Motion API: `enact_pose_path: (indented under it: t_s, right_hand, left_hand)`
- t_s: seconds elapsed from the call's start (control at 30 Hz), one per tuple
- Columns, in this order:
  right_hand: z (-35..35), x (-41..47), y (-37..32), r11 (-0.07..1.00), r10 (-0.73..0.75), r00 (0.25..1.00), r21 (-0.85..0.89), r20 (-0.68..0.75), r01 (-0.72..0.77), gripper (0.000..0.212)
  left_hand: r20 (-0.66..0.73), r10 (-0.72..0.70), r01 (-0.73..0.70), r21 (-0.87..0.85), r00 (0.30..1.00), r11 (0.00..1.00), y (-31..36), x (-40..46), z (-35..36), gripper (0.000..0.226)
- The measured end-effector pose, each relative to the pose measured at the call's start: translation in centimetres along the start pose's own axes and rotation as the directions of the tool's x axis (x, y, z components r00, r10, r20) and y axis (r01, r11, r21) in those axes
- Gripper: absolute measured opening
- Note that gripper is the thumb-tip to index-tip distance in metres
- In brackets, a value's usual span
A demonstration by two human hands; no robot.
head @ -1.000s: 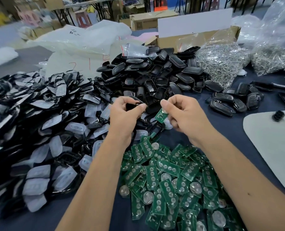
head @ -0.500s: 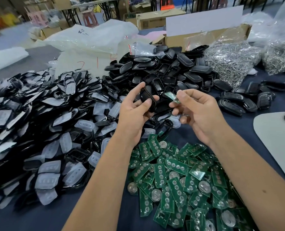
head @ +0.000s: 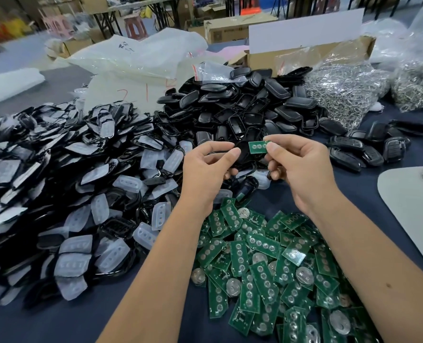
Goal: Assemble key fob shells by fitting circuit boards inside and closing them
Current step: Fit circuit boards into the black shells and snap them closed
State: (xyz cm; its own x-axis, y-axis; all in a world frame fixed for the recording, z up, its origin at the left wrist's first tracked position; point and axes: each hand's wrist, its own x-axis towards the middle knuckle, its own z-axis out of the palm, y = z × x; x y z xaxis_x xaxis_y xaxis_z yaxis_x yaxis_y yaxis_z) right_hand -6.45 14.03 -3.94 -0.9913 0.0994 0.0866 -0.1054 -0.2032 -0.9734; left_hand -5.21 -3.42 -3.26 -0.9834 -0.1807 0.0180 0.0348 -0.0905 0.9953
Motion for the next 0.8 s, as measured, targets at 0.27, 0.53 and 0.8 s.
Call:
enact_pose_path:
  t_s: [0.27, 0.53, 0.8]
  right_hand:
    - [0.27, -0.52, 0.19, 0.973, -0.169, 0.986, -0.161, 0.001, 0.167, 0.009]
    - [0.35, -0.69, 0.16, 0.941, -0.202, 0.979, -0.275, 0.004, 0.195, 0.009]
    - [0.59, -1.03, 0.09, 0.901, -0.218, 0.975, -0.374, 0.048, 0.22, 0.007]
  left_hand:
    - [0.058, -0.041, 0.035, 0.106, 0.997, 0.994, -0.05, -0.21, 0.24, 0.023]
    - [0.076, 0.016, -0.031, 0.207, 0.997, 0.978, -0.07, -0.41, 0.5, 0.03]
    - [0.047, 0.046, -0.055, 0.202, 0.998, 0.978, -0.3, -0.37, 0.38, 0.018]
